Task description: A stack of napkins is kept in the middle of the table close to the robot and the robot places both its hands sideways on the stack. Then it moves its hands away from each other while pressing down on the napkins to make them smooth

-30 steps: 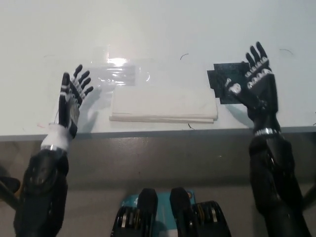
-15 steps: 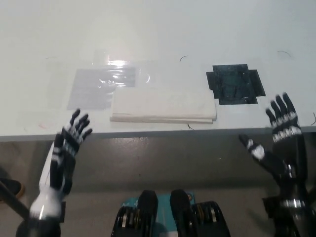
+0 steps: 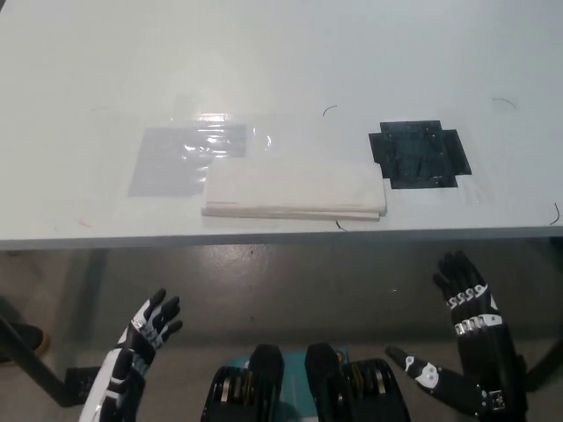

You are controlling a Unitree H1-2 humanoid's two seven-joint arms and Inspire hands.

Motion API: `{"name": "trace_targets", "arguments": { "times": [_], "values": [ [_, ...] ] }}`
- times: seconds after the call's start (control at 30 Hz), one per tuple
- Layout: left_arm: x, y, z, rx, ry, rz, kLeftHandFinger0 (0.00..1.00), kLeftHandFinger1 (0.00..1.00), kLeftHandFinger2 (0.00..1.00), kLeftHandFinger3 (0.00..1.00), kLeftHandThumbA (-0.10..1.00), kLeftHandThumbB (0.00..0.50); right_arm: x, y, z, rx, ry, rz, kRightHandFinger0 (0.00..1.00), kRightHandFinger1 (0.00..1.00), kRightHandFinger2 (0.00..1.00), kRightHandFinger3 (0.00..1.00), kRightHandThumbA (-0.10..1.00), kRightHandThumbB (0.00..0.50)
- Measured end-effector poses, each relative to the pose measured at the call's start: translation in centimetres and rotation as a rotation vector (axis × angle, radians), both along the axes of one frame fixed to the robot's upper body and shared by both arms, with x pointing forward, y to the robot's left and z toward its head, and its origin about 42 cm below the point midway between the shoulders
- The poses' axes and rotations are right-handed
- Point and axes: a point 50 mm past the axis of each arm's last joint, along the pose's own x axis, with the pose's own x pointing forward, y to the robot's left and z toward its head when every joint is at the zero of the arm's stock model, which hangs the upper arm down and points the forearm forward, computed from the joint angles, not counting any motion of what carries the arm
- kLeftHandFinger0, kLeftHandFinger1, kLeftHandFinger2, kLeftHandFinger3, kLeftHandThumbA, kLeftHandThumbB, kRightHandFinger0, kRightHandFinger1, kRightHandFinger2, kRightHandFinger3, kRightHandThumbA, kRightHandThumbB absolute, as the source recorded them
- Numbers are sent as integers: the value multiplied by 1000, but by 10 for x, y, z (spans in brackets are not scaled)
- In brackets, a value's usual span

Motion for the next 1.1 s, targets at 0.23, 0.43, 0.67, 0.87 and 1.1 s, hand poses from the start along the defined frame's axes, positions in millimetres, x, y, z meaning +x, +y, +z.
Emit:
{"name": "trace_targets", "arguments": {
  "times": [0.23,0.43,0.67,0.87,1.1],
  "values": [
    [20,0,-7,9,21,-10,1000,1000,1000,1000,1000,194,16,-1,-11,-28,34,12,1000,1000,1000,1000,1000,109],
    [36,-1,1,11,13,-13,1000,1000,1000,1000,1000,173,29,-3,-8,-39,24,7,1000,1000,1000,1000,1000,132],
    [57,-2,4,12,40,-17,1000,1000,1000,1000,1000,176,47,-11,-2,-52,24,-16,1000,1000,1000,1000,1000,120],
    [61,1,4,6,66,-6,1000,1000,1000,1000,1000,185,55,-12,1,-53,29,-19,1000,1000,1000,1000,1000,133],
    [61,3,3,-2,84,1,1000,1000,1000,1000,1000,193,54,-14,0,-52,35,-25,1000,1000,1000,1000,1000,130]
  ]
}}
